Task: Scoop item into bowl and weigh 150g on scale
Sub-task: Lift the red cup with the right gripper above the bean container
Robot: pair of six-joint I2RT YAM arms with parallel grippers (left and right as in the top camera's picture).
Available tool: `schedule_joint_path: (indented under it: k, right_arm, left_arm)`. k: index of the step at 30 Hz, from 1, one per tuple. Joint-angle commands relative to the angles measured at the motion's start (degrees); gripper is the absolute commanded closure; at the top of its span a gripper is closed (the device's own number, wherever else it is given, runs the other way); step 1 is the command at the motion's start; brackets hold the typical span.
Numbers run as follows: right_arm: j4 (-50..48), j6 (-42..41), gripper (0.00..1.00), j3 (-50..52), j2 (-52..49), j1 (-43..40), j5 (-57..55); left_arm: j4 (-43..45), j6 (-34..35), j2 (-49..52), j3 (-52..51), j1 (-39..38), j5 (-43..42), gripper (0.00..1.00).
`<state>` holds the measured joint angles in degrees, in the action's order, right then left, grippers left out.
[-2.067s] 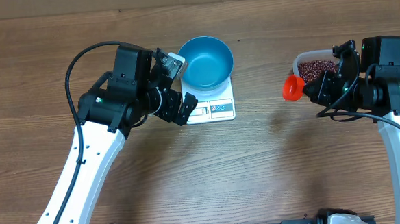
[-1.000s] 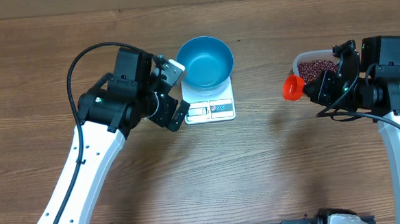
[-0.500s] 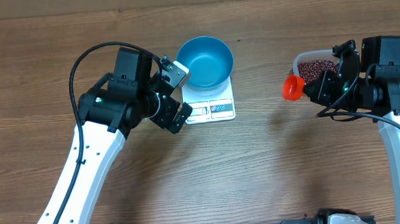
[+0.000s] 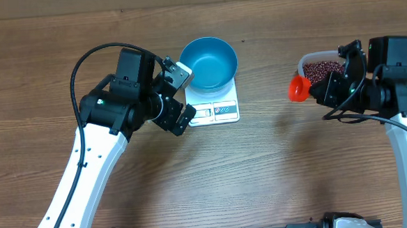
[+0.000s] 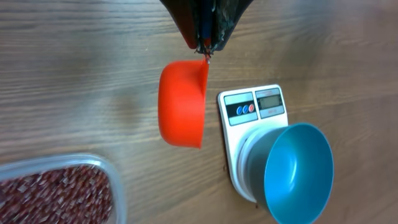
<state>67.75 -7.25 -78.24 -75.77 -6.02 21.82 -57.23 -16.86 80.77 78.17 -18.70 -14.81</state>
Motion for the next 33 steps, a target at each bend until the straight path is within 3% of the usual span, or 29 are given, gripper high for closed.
schedule_joint_path:
  k: [1,8,13,20,33]
  right_arm:
    - [1.0,1.3,0.96,-8.3,-1.4,-0.2,-4.6]
    - [12.3,1.9,0.97,-32.1,-14.1,-0.6,-15.2]
    - [18.5,3.1,0.97,-45.0,-25.3,-5.8,-15.8]
    - [19.1,9.2,0.96,-45.7,-34.6,-12.7,-15.5]
    - [16.8,20.4,0.96,-45.5,-43.8,-13.2,-10.8]
  left_arm:
    - [0.3,0.6,-0.7,1.3,0.3,-1.1,0.00]
    - [0.3,0.6,-0.7,1.3,0.3,-1.1,0.00]
    - [0.3,0.6,-0.7,1.3,0.3,-1.1,0.00]
    - [0.3,0.6,-0.7,1.3,0.3,-1.1,0.01]
    - [0.3,0.6,-0.6,1.3,0.3,-1.1,0.00]
